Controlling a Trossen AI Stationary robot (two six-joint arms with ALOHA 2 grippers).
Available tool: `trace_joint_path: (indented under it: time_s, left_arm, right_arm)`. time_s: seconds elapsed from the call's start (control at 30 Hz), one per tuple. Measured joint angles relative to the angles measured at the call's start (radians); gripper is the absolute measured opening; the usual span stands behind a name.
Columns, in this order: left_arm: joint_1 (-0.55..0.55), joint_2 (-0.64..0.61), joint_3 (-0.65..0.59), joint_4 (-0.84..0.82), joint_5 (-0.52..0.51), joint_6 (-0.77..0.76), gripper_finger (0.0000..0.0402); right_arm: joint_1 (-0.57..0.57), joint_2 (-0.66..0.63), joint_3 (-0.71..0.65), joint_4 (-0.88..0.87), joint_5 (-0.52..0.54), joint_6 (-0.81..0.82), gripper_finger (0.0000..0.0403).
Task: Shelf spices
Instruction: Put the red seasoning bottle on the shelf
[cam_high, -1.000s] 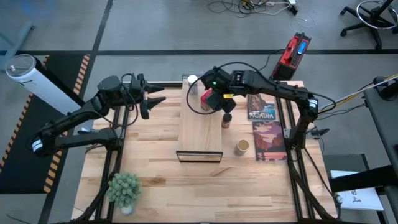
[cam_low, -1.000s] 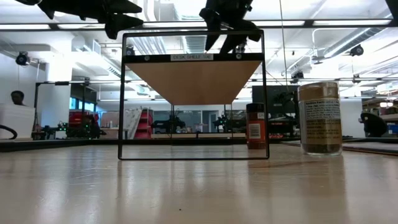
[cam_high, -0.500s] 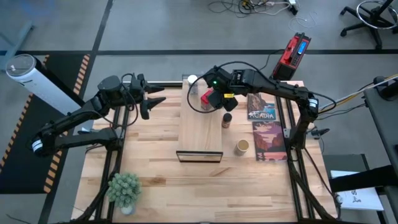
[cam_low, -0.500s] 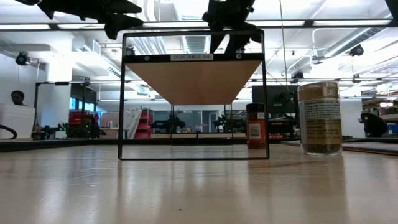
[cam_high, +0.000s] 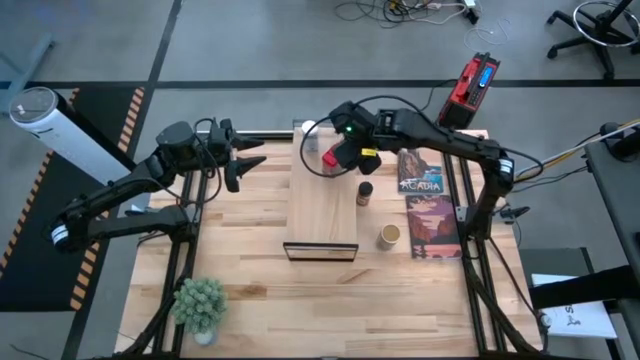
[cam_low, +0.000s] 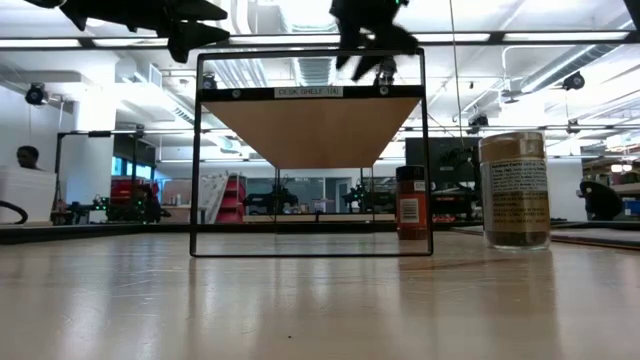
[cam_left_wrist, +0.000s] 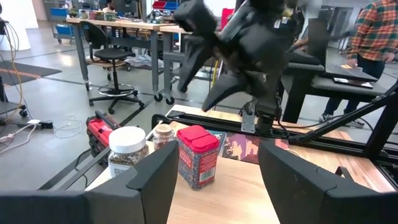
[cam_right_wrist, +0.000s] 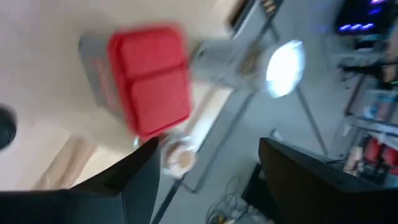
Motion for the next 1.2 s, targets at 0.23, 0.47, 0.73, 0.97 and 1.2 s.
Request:
trace_joint_path:
  time_s: [0.23, 0.47, 0.73, 0.97, 1.2]
  left_arm:
    - [0.0, 0.0, 0.0, 0.003, 0.0, 0.002, 0.021]
    - [0.0, 0.0, 0.0, 0.005, 0.0, 0.002, 0.0206]
    - [0.0, 0.0, 0.0, 0.005, 0.0, 0.002, 0.0212]
    - [0.0, 0.0, 0.0, -0.001, 0.001, 0.002, 0.0207]
    - [0.0, 0.0, 0.0, 0.004, 0.001, 0.002, 0.0209]
  right_arm:
    - [0.055, 0.019, 0.034, 0.032, -0.159, 0.256, 0.0227]
    - [0.112, 0.08, 0.042, 0.04, -0.151, 0.421, 0.0218]
    - [0.133, 0.173, 0.121, -0.041, -0.124, 0.442, 0.0221]
    - [0.128, 0.21, 0.135, -0.059, -0.092, 0.455, 0.0215]
    - [0.13, 0.208, 0.167, -0.083, -0.061, 0.535, 0.0214]
